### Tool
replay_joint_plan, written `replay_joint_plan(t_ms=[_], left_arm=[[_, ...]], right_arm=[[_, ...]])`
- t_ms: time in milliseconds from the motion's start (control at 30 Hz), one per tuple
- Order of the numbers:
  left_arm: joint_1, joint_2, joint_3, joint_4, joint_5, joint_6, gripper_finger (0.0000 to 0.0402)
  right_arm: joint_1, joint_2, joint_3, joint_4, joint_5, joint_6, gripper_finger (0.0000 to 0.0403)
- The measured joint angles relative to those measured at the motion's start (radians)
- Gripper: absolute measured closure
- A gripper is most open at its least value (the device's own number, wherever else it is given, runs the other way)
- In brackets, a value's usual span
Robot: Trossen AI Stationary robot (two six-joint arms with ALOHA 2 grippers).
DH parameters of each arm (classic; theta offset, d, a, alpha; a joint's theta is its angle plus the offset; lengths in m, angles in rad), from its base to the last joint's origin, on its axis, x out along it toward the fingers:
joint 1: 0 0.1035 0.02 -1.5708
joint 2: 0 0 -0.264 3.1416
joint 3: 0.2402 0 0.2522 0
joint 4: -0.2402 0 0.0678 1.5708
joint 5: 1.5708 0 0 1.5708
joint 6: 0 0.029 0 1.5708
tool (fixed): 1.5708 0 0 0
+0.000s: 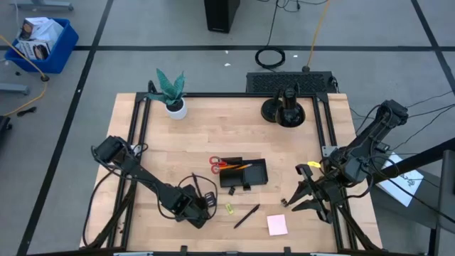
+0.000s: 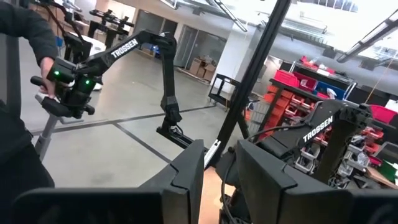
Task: Pick and place office supplies into organizer
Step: Put the bottom left black pen into the black desk organizer
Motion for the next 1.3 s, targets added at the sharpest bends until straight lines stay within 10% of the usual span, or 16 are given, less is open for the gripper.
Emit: replay_joint_plan(t_ms=[1300], left_arm=[[0.003, 0.013, -0.003, 0.027, 0.041, 0.020, 0.0314]], right_arm=[[0.000, 0.000, 0.000, -0.002, -0.001, 0.000, 0.0314]])
